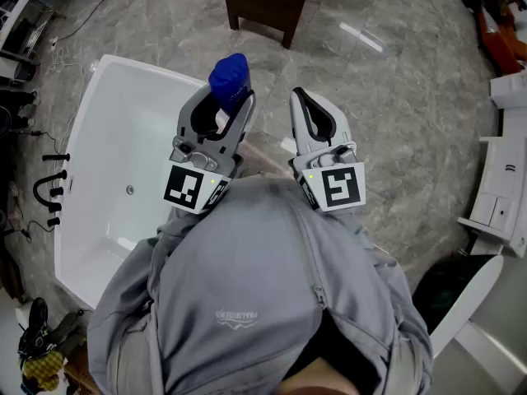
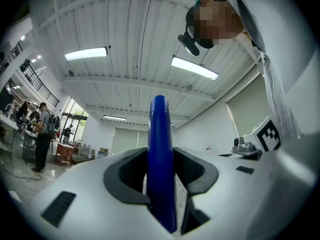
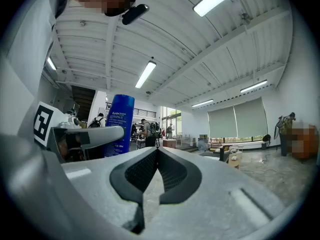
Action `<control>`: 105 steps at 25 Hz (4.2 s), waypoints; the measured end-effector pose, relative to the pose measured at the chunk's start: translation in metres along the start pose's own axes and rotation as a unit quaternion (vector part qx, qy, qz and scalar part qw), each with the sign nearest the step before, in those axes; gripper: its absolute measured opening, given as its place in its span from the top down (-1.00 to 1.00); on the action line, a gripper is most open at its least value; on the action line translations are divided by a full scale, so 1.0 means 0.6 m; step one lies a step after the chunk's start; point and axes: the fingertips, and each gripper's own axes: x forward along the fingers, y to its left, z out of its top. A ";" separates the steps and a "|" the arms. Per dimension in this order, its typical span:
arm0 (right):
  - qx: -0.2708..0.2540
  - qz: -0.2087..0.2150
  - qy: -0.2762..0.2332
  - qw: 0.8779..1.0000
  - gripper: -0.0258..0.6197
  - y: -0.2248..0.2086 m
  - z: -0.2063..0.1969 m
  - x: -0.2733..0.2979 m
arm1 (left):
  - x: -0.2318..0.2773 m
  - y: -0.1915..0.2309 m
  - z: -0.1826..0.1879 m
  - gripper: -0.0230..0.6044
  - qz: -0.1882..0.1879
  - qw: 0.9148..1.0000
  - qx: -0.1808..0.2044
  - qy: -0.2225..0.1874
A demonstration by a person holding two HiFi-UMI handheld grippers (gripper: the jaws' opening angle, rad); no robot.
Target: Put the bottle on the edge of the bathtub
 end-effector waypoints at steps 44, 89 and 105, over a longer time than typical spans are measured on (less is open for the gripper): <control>0.033 0.054 -0.008 0.998 0.91 -0.122 -0.055 0.185 | 0.108 0.162 -0.085 0.44 0.079 0.996 -0.007 0.028; 0.041 0.475 0.018 0.879 0.91 0.059 -0.102 1.038 | 0.133 0.862 -0.106 0.44 0.471 0.880 0.054 -0.010; 0.058 0.567 0.023 0.821 0.91 0.074 -0.122 1.177 | 0.162 0.952 -0.113 0.44 0.567 0.818 0.099 0.011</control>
